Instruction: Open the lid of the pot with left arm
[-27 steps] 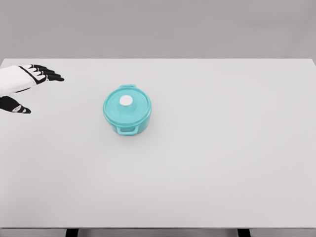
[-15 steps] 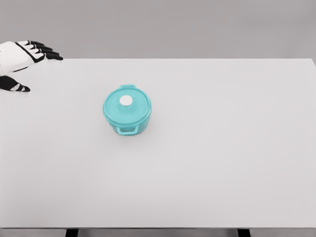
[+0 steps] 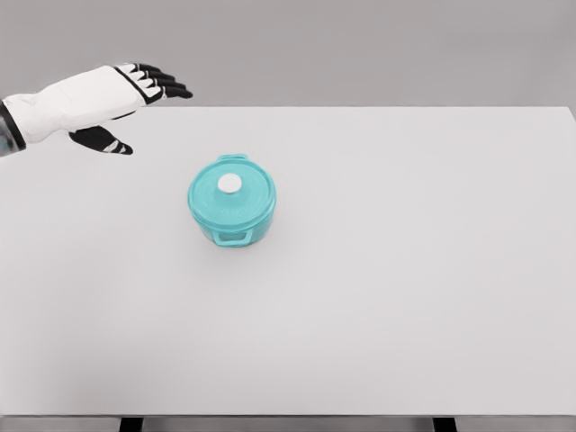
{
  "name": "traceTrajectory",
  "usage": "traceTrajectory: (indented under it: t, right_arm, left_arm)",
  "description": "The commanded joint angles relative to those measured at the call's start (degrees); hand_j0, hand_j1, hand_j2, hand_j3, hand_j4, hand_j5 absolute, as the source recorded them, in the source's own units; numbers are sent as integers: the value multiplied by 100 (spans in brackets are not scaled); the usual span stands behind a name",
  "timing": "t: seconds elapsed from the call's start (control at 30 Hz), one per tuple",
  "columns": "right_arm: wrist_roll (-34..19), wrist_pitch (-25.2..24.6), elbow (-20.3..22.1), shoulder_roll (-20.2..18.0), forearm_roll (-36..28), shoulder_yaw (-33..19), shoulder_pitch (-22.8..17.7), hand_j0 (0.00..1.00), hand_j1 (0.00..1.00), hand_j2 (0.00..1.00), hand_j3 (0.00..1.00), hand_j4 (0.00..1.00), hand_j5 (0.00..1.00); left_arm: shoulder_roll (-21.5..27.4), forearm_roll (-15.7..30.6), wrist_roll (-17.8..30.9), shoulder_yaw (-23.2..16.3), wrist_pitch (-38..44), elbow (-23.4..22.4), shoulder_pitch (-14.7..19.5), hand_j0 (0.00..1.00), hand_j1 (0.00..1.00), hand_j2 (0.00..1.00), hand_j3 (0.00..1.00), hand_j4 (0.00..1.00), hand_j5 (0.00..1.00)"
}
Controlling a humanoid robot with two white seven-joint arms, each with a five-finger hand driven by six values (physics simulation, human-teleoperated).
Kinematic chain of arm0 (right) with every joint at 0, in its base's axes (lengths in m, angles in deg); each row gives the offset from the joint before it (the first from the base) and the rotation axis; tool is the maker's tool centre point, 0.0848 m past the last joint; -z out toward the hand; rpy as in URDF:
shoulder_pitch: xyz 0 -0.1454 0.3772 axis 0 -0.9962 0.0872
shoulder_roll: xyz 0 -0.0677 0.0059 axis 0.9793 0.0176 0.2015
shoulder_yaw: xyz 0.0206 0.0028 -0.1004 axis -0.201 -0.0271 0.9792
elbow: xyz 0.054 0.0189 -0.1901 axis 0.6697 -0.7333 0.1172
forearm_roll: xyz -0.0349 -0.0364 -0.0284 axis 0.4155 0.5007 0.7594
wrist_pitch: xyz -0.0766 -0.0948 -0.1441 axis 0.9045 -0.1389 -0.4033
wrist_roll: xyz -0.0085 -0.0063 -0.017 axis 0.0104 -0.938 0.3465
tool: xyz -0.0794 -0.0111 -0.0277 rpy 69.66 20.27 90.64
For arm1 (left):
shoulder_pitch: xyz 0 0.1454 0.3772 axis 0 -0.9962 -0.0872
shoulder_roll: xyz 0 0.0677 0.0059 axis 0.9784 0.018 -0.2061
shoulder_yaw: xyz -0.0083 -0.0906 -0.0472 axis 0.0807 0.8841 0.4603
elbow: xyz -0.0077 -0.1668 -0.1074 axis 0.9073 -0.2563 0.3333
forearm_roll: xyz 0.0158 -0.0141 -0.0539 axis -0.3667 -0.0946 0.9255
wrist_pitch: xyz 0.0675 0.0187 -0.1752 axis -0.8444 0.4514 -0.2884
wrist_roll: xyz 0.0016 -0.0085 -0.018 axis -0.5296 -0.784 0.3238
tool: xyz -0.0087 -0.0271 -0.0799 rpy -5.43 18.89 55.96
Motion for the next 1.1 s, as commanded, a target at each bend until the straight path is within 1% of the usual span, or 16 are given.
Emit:
traceTrajectory:
  t: [0.0,0.07,0.13,0.2,0.27,0.37,0.67,0.73,0.8,0.97,1.07]
  right_arm:
    - [0,9,7,0,-5,-4,0,100,100,100,100,100,100]
    - [0,1,7,0,-5,5,0,100,100,100,100,100,100]
    - [0,1,-1,0,-5,23,0,100,100,100,100,100,100]
    - [0,9,7,0,-5,31,0,100,100,100,100,100,100]
    - [0,1,7,0,-5,5,0,100,100,100,100,100,100]
    - [0,1,7,0,-5,23,0,100,100,100,100,100,100]
    - [0,1,7,0,-5,23,0,100,100,100,100,100,100]
    - [0,1,7,0,-5,23,0,100,100,100,100,100,100]
    - [0,1,7,0,-5,23,0,100,100,100,100,100,100]
    - [0,1,7,0,-5,23,0,100,100,100,100,100,100]
    - [0,1,7,0,-5,23,0,100,100,100,100,100,100]
  left_arm:
    - [-147,-255,-2,-763,10,-17,26,100,100,100,100,100,100]
    - [-173,-238,-2,-878,10,10,62,100,100,100,100,100,100]
    - [-218,-246,-2,-1176,10,18,141,100,100,100,100,100,100]
    - [-305,-246,-2,-1274,10,62,150,100,100,100,100,100,100]
    - [-358,-238,-2,-1291,10,185,150,100,100,100,100,100,100]
    - [-437,-220,-2,-1309,10,168,141,100,100,100,100,100,100]
    - [-437,-273,-2,-1300,10,115,150,100,100,100,100,100,100]
    - [-446,-396,-2,-1300,10,106,158,100,100,100,100,100,100]
    - [-437,-413,-2,-1300,10,98,150,100,100,100,100,100,100]
    - [-446,-457,-2,-1300,10,80,264,100,100,100,100,100,100]
    - [-437,-466,-2,-1300,10,80,273,100,100,100,100,100,100]
